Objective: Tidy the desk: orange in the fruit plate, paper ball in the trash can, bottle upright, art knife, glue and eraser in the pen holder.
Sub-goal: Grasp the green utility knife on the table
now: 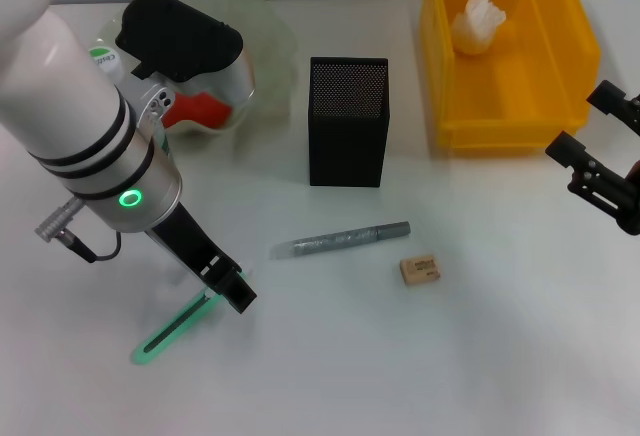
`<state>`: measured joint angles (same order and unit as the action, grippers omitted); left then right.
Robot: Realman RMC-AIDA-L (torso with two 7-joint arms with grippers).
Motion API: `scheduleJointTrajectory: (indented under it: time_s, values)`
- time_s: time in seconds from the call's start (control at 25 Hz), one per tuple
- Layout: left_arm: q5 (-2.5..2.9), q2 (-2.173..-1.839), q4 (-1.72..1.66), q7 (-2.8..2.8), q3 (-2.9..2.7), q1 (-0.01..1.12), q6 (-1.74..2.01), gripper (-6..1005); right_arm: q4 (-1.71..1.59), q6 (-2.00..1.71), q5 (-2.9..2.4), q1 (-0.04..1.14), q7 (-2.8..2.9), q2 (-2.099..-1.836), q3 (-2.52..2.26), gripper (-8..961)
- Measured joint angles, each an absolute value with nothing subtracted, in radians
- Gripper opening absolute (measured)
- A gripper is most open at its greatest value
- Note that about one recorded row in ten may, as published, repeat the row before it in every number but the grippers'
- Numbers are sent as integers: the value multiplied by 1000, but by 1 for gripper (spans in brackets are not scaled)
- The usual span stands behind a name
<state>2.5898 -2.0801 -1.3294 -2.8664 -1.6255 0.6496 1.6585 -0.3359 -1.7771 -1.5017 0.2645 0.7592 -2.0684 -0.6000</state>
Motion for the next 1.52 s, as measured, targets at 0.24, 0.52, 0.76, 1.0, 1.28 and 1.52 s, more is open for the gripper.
scheduleJointTrajectory:
  time_s: [0.24,0.52,0.76,1.0,1.28,1.52]
  values:
    - [2590,-2080,-1263,-2865,-1643,662,1619,683,-336,-1762,-1502,274,759,-2069,-600,767]
    - [2592,-2080,-1242,-2854,-1675,670,1594,667,-336,-1754,-1502,280,765,-2069,-600,767]
    - [2598,-2080,-1239,-2854,-1676,672,1585,654,-336,-1753,-1502,285,766,-2068,-600,767]
    - [2599,-2080,-1217,-2854,-1676,682,1583,594,-336,-1750,-1502,287,766,-2068,-600,767]
    - [2599,-2080,-1199,-2835,-1681,695,1575,585,-336,-1750,-1502,286,768,-2068,-600,768]
    - [2599,-2080,-1187,-2828,-1683,696,1562,443,-336,-1750,-1502,284,768,-2070,-600,768]
